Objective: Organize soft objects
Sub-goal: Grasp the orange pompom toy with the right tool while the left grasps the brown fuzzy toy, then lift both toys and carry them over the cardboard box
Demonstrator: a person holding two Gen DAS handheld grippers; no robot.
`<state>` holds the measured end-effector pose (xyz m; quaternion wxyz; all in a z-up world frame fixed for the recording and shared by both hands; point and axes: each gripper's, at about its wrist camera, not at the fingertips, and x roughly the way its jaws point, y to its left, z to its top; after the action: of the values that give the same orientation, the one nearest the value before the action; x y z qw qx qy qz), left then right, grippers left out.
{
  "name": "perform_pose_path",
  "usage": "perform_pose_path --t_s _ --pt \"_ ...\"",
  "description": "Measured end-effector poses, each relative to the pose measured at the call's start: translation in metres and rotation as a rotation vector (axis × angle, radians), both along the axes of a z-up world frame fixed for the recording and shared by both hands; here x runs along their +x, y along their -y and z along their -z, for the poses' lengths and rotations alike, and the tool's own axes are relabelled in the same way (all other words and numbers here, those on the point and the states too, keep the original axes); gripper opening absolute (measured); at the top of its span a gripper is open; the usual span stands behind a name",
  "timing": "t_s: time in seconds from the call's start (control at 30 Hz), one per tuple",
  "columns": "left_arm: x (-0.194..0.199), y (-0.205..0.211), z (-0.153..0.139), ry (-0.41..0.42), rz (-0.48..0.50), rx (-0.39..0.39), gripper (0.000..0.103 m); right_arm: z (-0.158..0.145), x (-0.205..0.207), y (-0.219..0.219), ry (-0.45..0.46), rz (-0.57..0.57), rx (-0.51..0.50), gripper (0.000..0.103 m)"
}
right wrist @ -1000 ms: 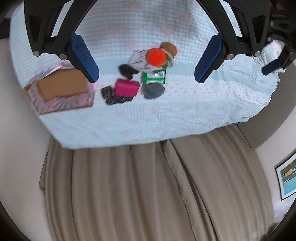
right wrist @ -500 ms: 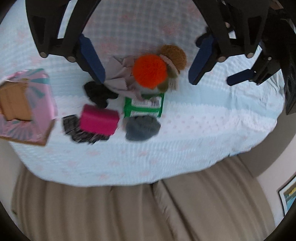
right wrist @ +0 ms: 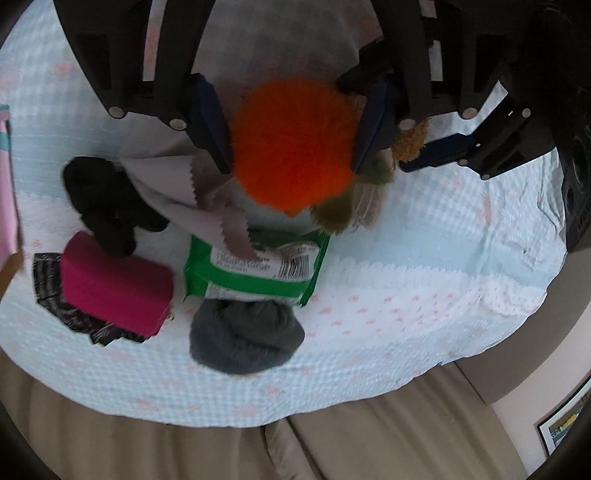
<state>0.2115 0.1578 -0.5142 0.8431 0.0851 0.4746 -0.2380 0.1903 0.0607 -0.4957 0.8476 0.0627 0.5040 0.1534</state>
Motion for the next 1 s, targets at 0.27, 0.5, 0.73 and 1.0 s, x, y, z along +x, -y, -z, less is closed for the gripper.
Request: perform_pose_path --t_s 0.27,0.5,0.73,1.0 --pt "-0.002 0.009 0.006 0.011 0.001 0.024 0.051 0.017 0.003 -0.003 -0.028 -0.019 0.041 0.037" --pt "-0.003 0.005 -0.007 0.018 -0.004 0.013 0.048 0.007 0.002 -0.001 0.001 -0.030 0.044 0.034" --pt "-0.007 -0.001 -0.038 0.054 -0.015 0.002 0.048 -0.024 0.000 0.007 0.038 0.003 0.050 0.034" --pt "-0.012 -0.011 -0.115 0.111 -0.031 -0.002 0.048 -0.098 -0.008 0.014 0.096 0.051 0.053 0.034"
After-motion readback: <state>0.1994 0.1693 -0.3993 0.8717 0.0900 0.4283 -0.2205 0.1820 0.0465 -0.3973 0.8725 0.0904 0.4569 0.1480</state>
